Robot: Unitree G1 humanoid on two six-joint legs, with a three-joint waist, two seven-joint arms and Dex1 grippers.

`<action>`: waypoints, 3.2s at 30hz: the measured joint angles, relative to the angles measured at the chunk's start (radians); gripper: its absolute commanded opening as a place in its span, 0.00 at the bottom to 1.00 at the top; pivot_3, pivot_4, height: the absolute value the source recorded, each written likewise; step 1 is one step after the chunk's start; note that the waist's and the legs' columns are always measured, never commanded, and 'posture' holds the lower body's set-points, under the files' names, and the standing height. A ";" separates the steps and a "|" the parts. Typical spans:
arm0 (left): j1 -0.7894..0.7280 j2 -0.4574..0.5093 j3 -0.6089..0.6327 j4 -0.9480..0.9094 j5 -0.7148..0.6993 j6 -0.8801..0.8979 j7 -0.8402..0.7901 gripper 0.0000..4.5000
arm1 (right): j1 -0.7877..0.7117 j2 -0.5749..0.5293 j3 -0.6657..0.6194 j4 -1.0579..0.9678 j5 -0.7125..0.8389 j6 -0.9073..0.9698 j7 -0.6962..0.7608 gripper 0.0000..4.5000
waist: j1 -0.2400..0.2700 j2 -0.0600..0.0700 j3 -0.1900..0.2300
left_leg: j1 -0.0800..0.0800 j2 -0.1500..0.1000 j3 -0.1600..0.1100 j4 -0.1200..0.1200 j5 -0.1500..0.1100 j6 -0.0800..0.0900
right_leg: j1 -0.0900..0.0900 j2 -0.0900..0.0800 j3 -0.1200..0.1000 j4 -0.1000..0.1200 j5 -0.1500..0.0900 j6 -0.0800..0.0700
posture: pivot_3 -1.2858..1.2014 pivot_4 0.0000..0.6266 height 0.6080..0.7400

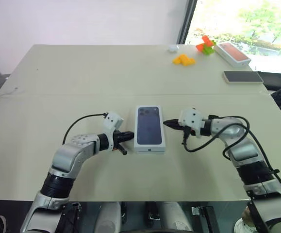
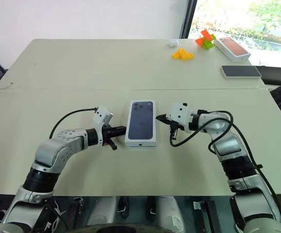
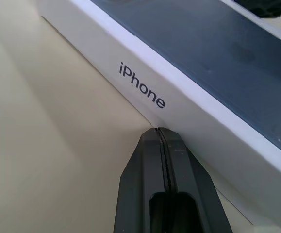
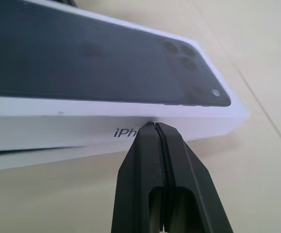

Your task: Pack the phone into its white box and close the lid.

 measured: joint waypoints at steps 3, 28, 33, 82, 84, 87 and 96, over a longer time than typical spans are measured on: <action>0.002 0.009 0.000 -0.007 -0.009 0.002 -0.008 0.00 | 0.024 -0.010 0.000 -0.029 0.008 0.016 0.017 0.01 | 0.000 0.000 0.000 | 0.000 0.000 0.000 0.000 0.000 0.000 | 0.000 0.000 0.000 0.000 0.000 0.000 | 0.52 0.24 0.98; 0.029 0.065 0.074 -0.034 -0.063 0.026 -0.039 0.00 | 0.034 -0.057 -0.007 -0.037 0.001 0.008 0.037 0.01 | 0.000 0.000 0.000 | 0.000 0.000 0.000 0.001 0.000 0.000 | 0.000 0.000 0.000 0.001 0.000 0.000 | 0.52 0.24 0.98; -0.039 0.046 0.155 -0.044 -0.169 0.084 -0.049 0.00 | -0.018 -0.079 -0.058 -0.036 0.032 0.024 0.038 0.01 | 0.001 0.000 0.000 | 0.000 0.000 0.000 0.002 0.000 0.000 | 0.001 0.000 0.000 0.001 0.000 0.000 | 0.52 0.24 0.98; -0.150 -0.073 0.051 0.217 0.071 -0.148 0.076 0.12 | -0.105 0.144 0.023 0.102 -0.044 0.108 -0.189 0.30 | -0.002 0.000 -0.001 | 0.011 0.000 0.000 0.007 -0.003 0.003 | 0.014 -0.001 0.000 0.002 0.000 0.000 | 0.52 0.24 0.98; -0.149 -0.035 0.104 0.175 0.041 -0.133 0.055 0.31 | -0.094 0.122 -0.023 0.046 0.046 0.173 -0.126 0.56 | -0.002 0.001 -0.001 | 0.011 0.000 0.000 0.006 -0.003 0.003 | 0.014 -0.001 0.000 0.002 0.000 0.000 | 0.52 0.24 0.98; -0.112 0.071 0.166 0.117 0.002 -0.127 -0.008 0.63 | -0.063 0.058 -0.081 -0.048 0.147 0.219 -0.044 0.88 | -0.006 0.001 -0.001 | 0.012 0.000 0.000 0.004 -0.003 0.004 | 0.014 -0.001 0.000 0.001 -0.001 0.000 | 0.52 0.24 0.98; 0.051 0.285 0.356 0.100 -0.040 -0.232 -0.154 0.99 | 0.044 -0.132 -0.201 -0.102 0.275 0.285 0.094 1.00 | 0.000 0.001 0.000 | 0.012 0.000 0.000 -0.002 -0.003 0.004 | 0.013 -0.002 0.000 -0.004 -0.001 0.001 | 0.52 0.24 0.98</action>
